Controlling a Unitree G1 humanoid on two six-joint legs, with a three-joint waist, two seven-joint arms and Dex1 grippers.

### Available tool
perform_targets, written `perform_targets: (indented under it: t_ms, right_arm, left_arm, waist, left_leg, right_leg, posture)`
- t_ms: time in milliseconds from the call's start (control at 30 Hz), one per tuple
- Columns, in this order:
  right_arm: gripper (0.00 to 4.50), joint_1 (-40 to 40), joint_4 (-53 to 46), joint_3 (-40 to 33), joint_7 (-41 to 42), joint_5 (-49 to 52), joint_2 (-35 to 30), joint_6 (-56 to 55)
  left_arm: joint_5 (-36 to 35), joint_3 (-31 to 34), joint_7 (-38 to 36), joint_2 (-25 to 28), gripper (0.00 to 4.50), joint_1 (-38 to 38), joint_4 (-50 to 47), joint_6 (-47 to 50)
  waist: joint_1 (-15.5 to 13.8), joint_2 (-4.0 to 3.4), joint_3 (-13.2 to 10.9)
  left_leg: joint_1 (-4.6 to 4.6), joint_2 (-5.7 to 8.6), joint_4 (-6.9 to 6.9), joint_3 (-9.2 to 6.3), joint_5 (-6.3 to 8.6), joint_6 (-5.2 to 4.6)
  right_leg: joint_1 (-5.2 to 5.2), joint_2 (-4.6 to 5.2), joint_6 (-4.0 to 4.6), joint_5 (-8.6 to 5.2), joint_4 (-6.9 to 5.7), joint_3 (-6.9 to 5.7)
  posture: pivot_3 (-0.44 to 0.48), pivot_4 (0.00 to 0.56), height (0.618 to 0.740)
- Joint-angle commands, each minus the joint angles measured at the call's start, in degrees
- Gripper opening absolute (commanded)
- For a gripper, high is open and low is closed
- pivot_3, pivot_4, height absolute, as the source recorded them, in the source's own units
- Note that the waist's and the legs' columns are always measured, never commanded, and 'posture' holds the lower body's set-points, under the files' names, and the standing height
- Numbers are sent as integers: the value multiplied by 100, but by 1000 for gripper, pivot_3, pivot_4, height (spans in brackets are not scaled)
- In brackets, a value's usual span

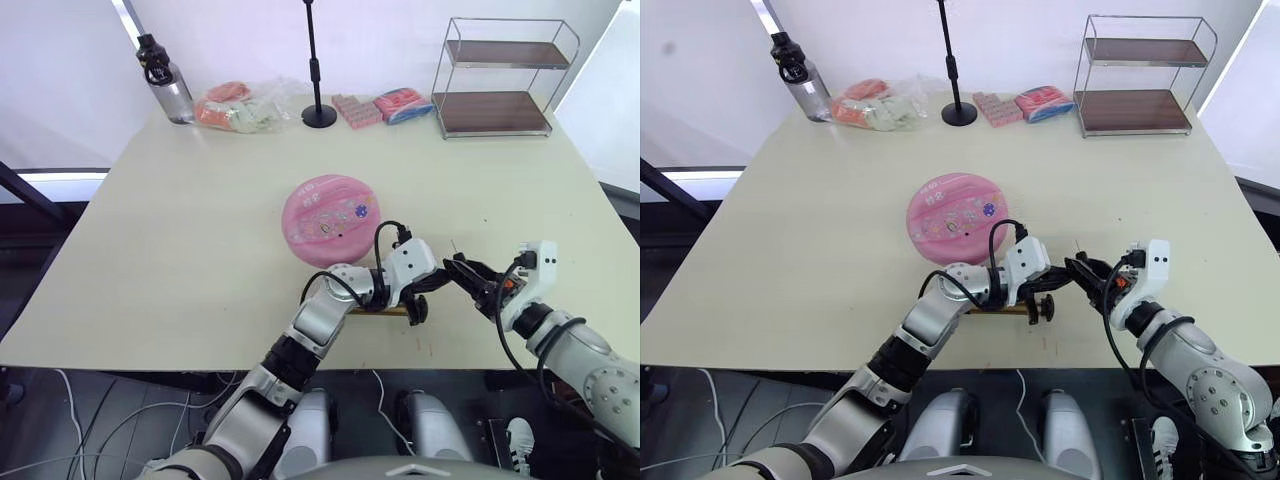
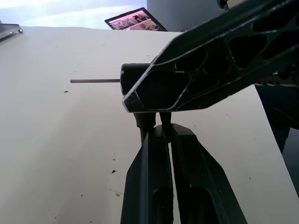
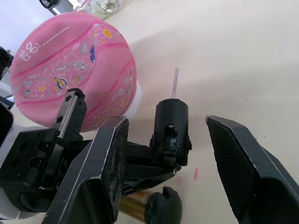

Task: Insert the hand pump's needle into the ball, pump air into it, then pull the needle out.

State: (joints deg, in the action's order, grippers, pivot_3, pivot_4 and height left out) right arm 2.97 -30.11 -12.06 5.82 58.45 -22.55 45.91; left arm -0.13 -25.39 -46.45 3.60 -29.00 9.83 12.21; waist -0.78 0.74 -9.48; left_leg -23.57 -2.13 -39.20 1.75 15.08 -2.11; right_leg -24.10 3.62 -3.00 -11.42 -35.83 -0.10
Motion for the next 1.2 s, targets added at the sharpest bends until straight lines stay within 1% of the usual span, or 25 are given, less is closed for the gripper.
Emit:
perform_targets:
  t_ms: [33, 200, 500, 533, 567, 633, 667, 1067, 1133, 1167, 1200]
  right_arm:
    - [2765, 50, -222, -66, 28, -56, 72, -175]
    - [2765, 110, -226, -106, 35, -124, 173, -260]
    - [2765, 138, -222, -117, 141, -197, 156, -286]
    - [2217, 155, -222, -109, 155, -207, 146, -278]
    - [1855, 172, -223, -95, 176, -207, 123, -250]
    - [799, 195, -228, -63, 226, -226, 97, -228]
    - [389, 198, -227, -58, 226, -231, 104, -228]
    - [360, 83, -166, -106, 299, -323, 182, -291]
    - [360, 64, -168, -121, 373, -328, 142, -284]
    - [360, 54, -167, -126, 430, -337, 103, -281]
    - [360, 46, -168, -139, 525, -347, 31, -277]
  left_arm:
    - [-79, -13, 8, -88, 0, -47, -68, -22]
    - [-68, -8, 1, -84, 0, -81, -15, -36]
    - [-51, -37, -12, -89, 0, -70, 28, -73]
    - [-52, -34, -9, -87, 0, -64, 26, -76]
    - [-52, -32, -9, -83, 0, -59, 23, -79]
    - [-53, -25, -6, -78, 0, -53, 21, -84]
    - [-54, -22, -4, -79, 0, -53, 21, -86]
    - [-144, 43, -74, -39, 0, -14, -16, -84]
    - [-134, 65, -54, -31, 665, -35, -20, -61]
    - [-150, 72, -85, -23, 900, -45, -25, -52]
    - [-179, 85, -121, -20, 1492, -46, -50, -37]
  waist:
    - [2, 0, 0]
    - [3, -1, 0]
    - [3, -1, 0]
    - [3, -1, 0]
    - [3, -1, 0]
    - [4, -1, 0]
    - [4, -1, 1]
    - [3, -1, 1]
    - [4, -1, 1]
    - [4, -1, 1]
    - [4, -1, 1]
  left_leg:
    - [-1, 0, 0, 0, 0, 0]
    - [-10, 0, 0, 0, 0, 0]
    - [-11, 0, 0, 1, 0, 0]
    - [-11, 0, 0, 1, 0, 0]
    - [-12, 0, 0, 1, 0, 0]
    - [-12, 0, 0, 1, 0, 0]
    - [-12, 0, 0, 1, 0, 0]
    - [-12, 0, 0, 1, 0, 0]
    - [-12, 0, 0, 0, 0, 0]
    - [-12, 0, 0, 1, 0, 0]
    - [-12, 0, 0, 1, 0, 0]
  right_leg:
    - [-2, 0, 0, 0, 0, 0]
    - [-14, 0, 2, 2, -1, 0]
    - [-15, -1, 2, 2, -1, 0]
    - [-15, -1, 2, 2, -1, 1]
    - [-15, -1, 2, 2, -1, 0]
    - [-15, -1, 2, 2, -1, 1]
    - [-15, -1, 3, 2, -1, 1]
    - [-15, -1, 2, 2, -1, 1]
    - [-16, -1, 3, 2, -1, 1]
    - [-16, -1, 3, 2, -1, 1]
    - [-16, -1, 3, 2, -1, 1]
  posture:
    - [0, 150, 740]
    - [0, 150, 740]
    - [0, 150, 740]
    - [0, 150, 740]
    - [0, 150, 740]
    - [0, 150, 740]
    - [0, 150, 740]
    - [0, 150, 740]
    - [0, 150, 740]
    - [0, 150, 740]
    - [0, 150, 740]
